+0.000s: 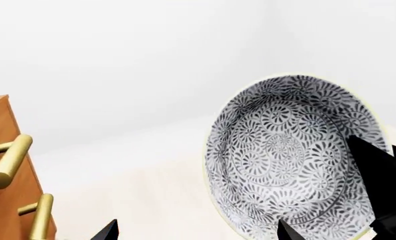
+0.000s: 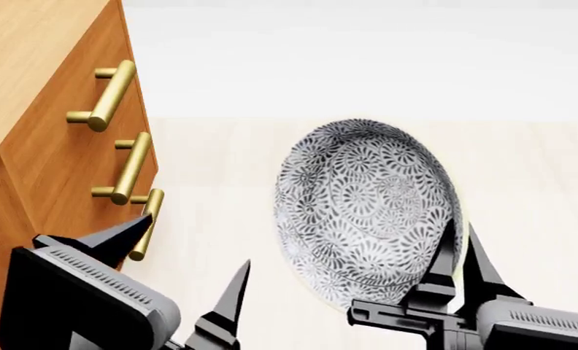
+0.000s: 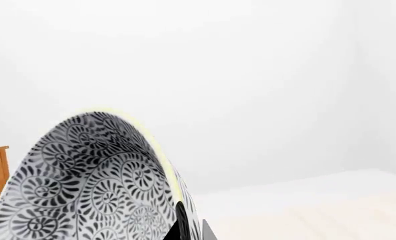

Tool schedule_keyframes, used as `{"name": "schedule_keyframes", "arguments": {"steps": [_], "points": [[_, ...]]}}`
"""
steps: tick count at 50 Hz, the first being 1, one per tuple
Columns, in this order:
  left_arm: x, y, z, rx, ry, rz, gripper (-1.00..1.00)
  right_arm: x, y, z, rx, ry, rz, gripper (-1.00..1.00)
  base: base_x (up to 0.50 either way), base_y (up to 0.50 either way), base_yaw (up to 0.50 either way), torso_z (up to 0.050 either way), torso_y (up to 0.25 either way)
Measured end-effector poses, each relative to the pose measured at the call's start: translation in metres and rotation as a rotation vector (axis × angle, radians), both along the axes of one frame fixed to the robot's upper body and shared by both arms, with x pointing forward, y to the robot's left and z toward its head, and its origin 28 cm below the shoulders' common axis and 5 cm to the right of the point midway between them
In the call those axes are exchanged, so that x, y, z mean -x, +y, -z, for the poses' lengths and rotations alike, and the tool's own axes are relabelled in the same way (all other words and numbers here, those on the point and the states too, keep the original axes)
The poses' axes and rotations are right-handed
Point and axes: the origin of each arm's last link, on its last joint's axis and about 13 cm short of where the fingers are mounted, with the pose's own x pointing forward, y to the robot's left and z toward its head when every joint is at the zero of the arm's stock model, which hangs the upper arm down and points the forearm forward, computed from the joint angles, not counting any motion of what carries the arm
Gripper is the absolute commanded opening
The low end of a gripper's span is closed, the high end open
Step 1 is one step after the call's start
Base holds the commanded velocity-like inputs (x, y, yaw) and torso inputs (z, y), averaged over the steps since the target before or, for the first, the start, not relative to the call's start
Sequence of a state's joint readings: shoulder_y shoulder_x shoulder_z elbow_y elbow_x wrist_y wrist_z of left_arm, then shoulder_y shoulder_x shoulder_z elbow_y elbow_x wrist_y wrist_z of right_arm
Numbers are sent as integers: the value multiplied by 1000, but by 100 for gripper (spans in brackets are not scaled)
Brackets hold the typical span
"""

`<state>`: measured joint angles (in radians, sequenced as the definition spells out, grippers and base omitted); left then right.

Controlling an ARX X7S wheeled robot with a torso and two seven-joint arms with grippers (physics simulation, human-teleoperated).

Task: Put the bowl on top of the cabinet.

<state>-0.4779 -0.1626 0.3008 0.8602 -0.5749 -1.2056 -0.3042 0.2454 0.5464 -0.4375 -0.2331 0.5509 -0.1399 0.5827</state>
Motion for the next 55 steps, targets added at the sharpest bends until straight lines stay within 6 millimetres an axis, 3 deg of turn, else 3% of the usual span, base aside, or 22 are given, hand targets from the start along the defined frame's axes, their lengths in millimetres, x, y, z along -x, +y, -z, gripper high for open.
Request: {"name": "schedule_keyframes", "arguments": {"steps": [17,55], "points": [[-13,-7,-11,39,60,63,100,-1,8,9,55,-29,-77,-100,0,0,0,0,1],[-25,-3,-7,54,109,41,100,32,8,1,78,-116,-167,-100,0,0,0,0,1]]}}
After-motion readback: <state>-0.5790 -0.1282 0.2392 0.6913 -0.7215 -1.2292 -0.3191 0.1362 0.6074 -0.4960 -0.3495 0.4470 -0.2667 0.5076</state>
